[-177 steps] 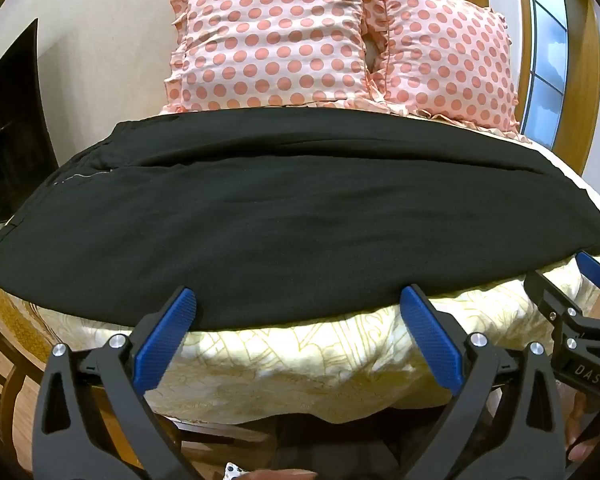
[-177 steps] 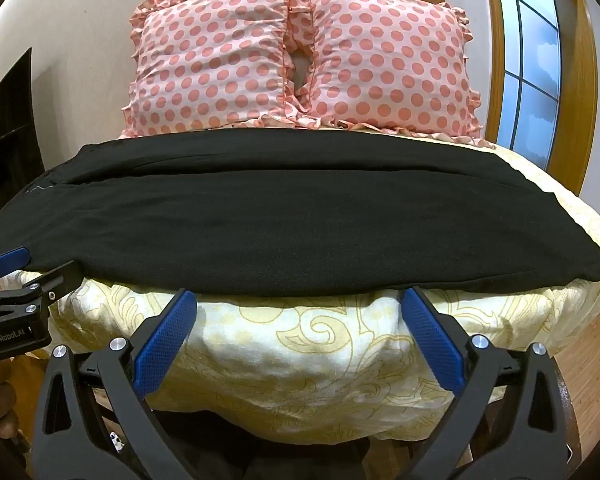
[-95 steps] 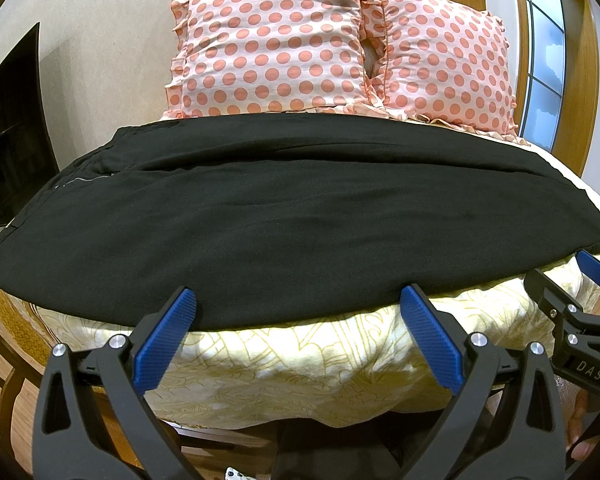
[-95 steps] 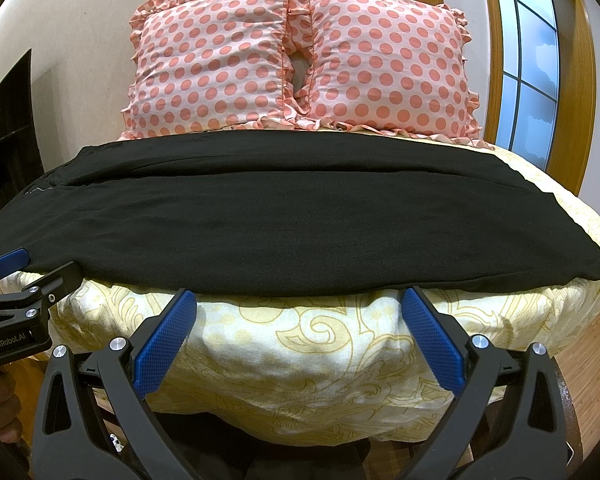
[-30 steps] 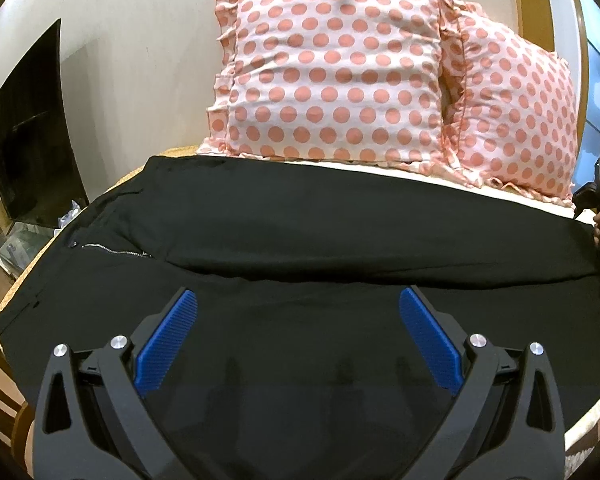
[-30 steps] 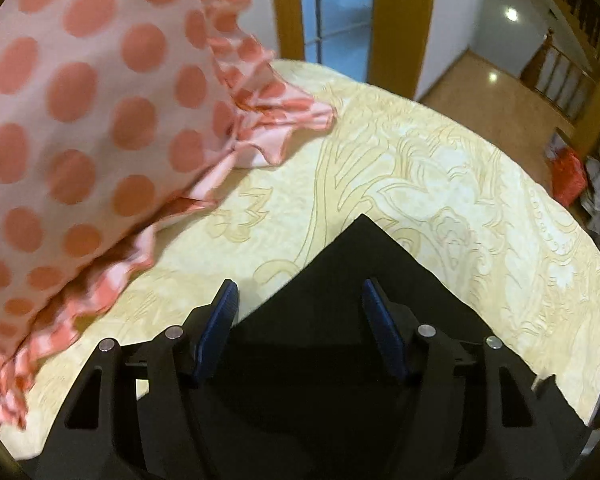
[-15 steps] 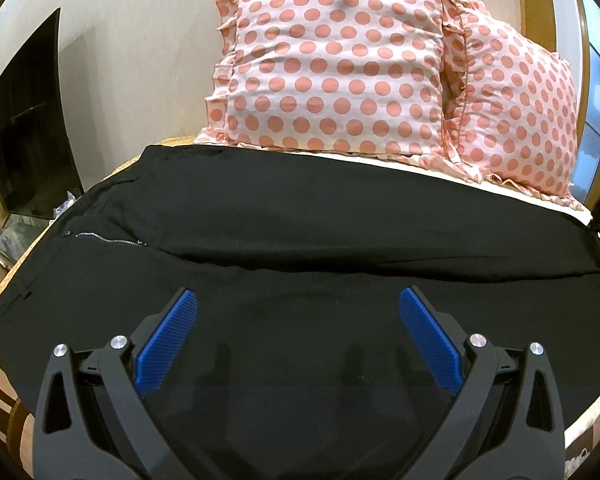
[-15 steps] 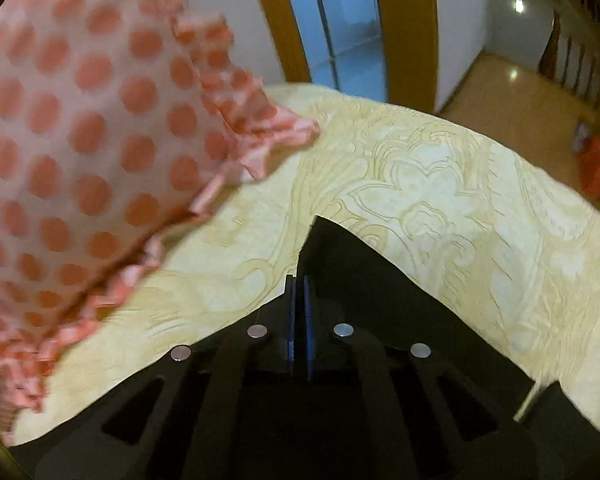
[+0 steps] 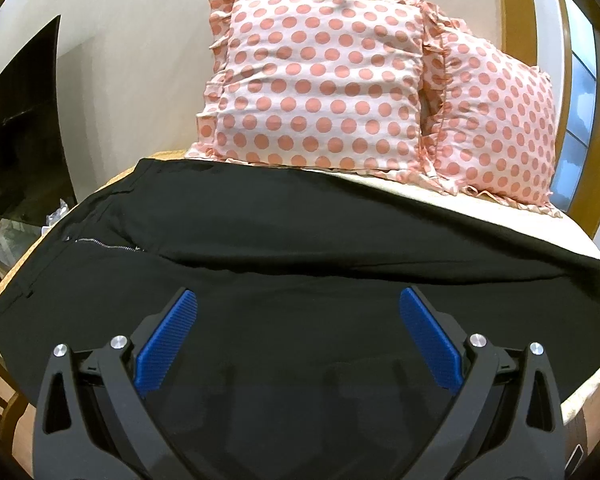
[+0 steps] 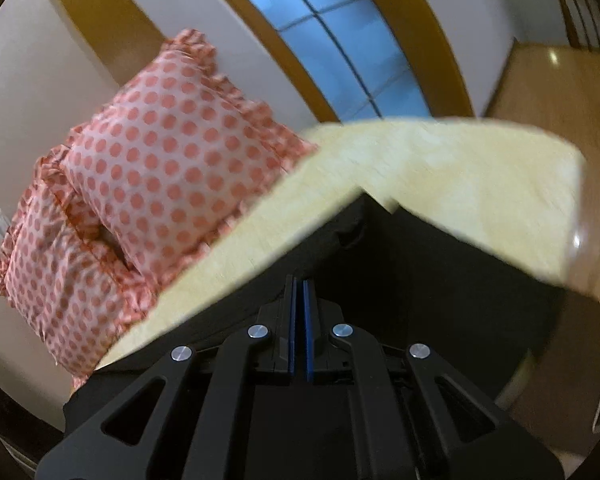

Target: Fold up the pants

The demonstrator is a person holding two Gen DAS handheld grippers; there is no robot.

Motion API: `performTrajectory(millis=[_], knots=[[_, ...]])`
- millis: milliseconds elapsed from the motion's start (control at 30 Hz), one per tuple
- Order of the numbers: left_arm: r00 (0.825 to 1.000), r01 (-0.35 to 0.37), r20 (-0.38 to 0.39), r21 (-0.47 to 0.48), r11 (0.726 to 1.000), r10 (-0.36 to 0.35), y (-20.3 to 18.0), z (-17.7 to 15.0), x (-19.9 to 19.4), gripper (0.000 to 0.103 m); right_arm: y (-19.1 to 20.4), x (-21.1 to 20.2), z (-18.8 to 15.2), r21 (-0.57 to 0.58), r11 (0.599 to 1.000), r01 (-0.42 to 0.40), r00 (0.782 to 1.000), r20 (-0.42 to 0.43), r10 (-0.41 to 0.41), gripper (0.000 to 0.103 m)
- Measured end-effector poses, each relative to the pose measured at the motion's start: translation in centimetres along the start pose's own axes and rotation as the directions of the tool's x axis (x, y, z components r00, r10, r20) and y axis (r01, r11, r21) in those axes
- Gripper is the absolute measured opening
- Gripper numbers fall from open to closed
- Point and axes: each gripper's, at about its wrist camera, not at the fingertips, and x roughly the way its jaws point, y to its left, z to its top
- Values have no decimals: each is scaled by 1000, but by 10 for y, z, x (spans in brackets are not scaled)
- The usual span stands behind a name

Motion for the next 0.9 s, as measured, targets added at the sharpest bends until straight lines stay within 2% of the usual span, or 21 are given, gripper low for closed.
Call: performTrajectory(millis=[133,233,300,433,633,733,800,900], knots=[[1000,10,-11,-30,1000,-10,1,5,3,101,-24,8,-14,82,996,-21,997,-72,27,3],[1000,12,-6,-58,998,-12,3,4,1,101,-32,10,-14,130,990,-47,994,-95,60,4],[1000,-1,1,-61,998,1,4,2,-2,101,-38,13,-14,175,983,-57,991,-110,77,9],[1000,-26,-4,-55,998,26,7,1,-2,101,-48,20,-16,229,971,-71,986,-129,102,9],[1000,-16,-15,-71,997,15,12,3,-1,101,-62,29,-22,340,934,-111,971,-162,174,9],[1000,-19,-14,-70,997,18,11,3,-1,101,-64,27,-21,361,919,-156,965,-145,221,25],[1000,-16,-18,-71,997,14,11,4,0,101,-63,24,-19,364,913,-182,963,-122,241,42],[1000,-10,-22,-69,998,9,8,2,0,101,-55,24,-16,317,939,-136,978,-107,178,44]])
